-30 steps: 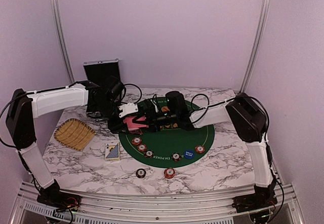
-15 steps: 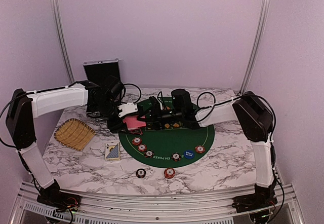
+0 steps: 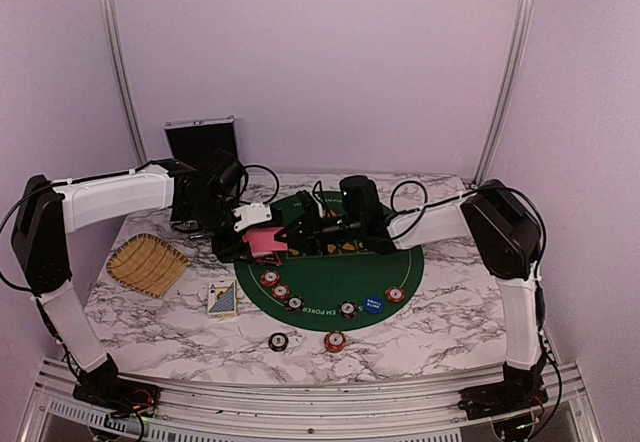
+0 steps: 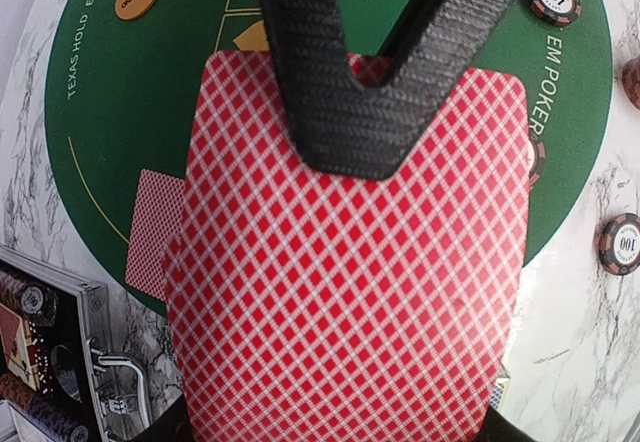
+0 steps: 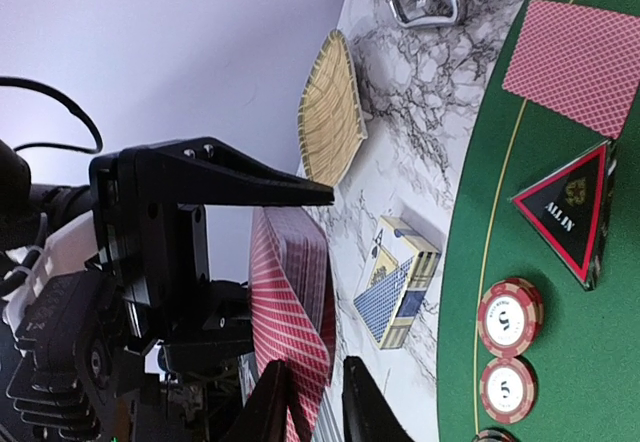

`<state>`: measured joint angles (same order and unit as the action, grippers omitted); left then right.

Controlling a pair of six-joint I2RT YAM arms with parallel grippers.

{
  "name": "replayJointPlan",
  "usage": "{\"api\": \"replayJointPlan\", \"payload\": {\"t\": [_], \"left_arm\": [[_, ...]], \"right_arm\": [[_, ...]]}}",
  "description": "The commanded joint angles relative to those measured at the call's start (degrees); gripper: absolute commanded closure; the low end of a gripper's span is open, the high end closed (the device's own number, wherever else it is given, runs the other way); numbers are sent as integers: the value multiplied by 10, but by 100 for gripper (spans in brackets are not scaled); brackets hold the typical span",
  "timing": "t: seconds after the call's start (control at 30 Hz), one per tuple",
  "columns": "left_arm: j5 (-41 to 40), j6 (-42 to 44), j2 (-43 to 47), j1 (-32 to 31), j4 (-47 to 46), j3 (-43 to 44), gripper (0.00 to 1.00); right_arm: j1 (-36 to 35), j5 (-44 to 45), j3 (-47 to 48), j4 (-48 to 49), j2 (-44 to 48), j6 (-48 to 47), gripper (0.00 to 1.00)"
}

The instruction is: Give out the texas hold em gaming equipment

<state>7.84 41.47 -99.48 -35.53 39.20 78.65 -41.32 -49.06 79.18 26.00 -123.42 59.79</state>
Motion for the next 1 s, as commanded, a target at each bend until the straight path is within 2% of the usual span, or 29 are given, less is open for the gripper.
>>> {"api": "replayJointPlan", "payload": {"t": [0.0,0.17,0.53,0.77,0.97], "left_arm": [[-2,5,1,1,-1,12,99],[-4,7,-1,0,-1,14,99],[-11,11,-3,0,0,15,99],[-12,12,-4,1,-1,15,99],[-12,13,-6,1,0,17,100]], "right_arm": [[11,-4,-8,-12,38,-15,83],[12,-10,-18,-3,42,-11,90],[15,-23,-41,52,46,34,95],[10,-30,-41,63,40,42,75],[2,-33,-33,67,29,46,75]]}}
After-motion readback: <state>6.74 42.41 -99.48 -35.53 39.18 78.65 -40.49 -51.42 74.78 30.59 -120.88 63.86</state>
